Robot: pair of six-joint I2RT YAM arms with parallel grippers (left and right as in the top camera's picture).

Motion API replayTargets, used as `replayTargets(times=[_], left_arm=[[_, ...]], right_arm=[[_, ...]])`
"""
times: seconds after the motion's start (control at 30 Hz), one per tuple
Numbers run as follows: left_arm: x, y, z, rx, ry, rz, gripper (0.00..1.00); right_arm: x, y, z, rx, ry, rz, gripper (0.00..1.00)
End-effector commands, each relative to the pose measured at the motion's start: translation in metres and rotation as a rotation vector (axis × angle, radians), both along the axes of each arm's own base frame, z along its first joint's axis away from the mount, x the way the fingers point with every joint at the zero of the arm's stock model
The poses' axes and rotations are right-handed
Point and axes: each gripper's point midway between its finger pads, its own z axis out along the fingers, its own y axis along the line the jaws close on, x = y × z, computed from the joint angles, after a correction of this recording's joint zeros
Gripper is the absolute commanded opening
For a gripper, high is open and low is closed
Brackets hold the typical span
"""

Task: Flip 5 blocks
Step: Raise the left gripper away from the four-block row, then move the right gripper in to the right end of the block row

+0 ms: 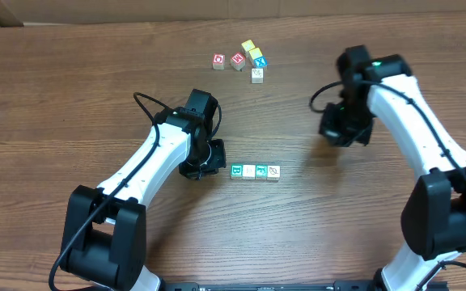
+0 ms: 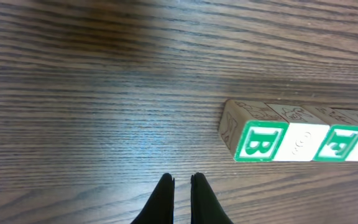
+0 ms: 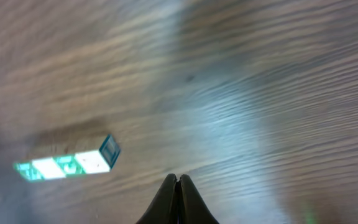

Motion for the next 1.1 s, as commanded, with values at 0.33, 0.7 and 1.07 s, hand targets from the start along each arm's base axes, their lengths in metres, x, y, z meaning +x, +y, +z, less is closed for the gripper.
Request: replayTargets(times=[0.33, 0.7, 1.07], left_arm=[[0.001, 0.003, 0.008, 0.02, -0.018, -0.021, 0.04], [-0.006, 0.018, 0.015, 0.119, -0.027, 0.02, 0.04], [-0.01, 0.018, 0.069, 0.054, -0.167, 0.064, 0.04]], right_arm=[[-0.047, 0.072, 0.029, -0.041, -0.106, 0.166, 0.04], [-0.063, 0.061, 0.027, -0.202, -0.193, 0.101, 0.04], [-0.045, 0.058, -0.006, -0.083, -0.195, 0.087, 0.04]])
